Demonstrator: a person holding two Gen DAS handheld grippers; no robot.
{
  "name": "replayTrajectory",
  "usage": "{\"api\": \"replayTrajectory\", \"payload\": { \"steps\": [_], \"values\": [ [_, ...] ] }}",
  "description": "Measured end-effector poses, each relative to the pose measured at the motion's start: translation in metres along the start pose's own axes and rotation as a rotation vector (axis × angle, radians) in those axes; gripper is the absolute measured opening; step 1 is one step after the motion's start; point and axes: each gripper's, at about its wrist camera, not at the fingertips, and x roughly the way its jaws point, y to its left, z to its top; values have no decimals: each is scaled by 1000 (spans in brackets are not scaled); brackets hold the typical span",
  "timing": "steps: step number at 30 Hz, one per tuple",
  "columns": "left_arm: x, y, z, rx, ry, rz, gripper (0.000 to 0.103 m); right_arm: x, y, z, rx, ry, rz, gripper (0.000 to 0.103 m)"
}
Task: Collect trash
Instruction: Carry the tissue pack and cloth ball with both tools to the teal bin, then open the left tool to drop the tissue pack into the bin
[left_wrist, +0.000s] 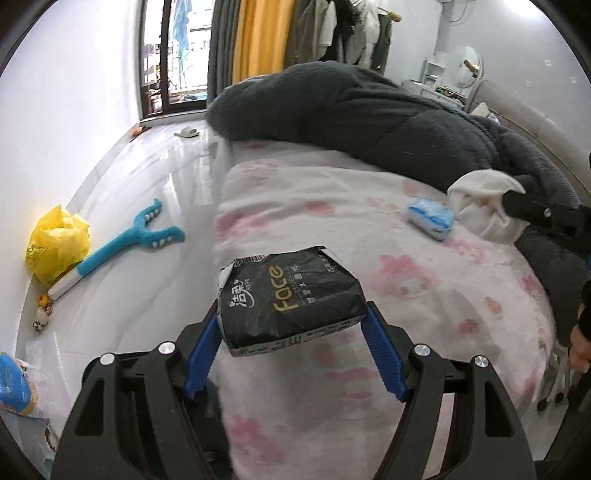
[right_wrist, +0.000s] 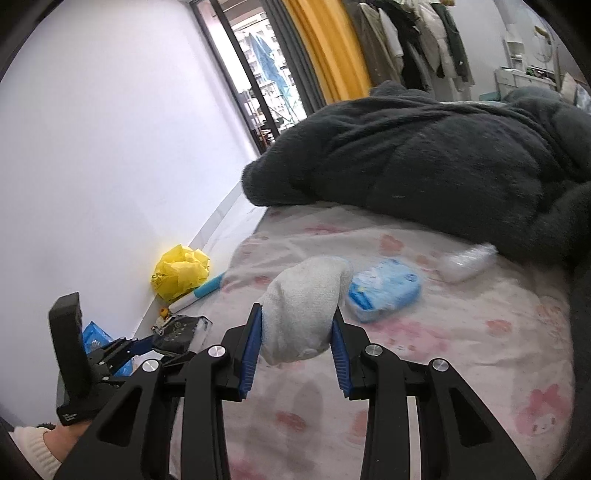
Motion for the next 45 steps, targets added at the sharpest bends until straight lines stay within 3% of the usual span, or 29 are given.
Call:
{"api": "replayTrajectory", "payload": {
  "steps": [12, 23, 37, 40, 43, 45],
  "values": [
    [13, 61, -23, -2, 91, 63, 76, 34, 70, 10, -75, 25, 74, 35],
    [27, 131, -56, -77, 200, 106, 76, 82, 138, 5, -152, 91, 135, 35],
    [56, 188, -119, -145, 468, 120, 77, 139, 212, -19, -271, 204, 169, 35],
    [56, 195, -126, -157, 491, 115, 80, 148, 221, -25, -279, 222, 171, 35],
    [52, 200, -129, -166, 490, 109, 91, 155, 228, -29, -288, 237, 174, 35],
    [50, 204, -130, -171, 491, 108, 91, 160, 232, -31, -294, 247, 176, 35]
  ]
}}
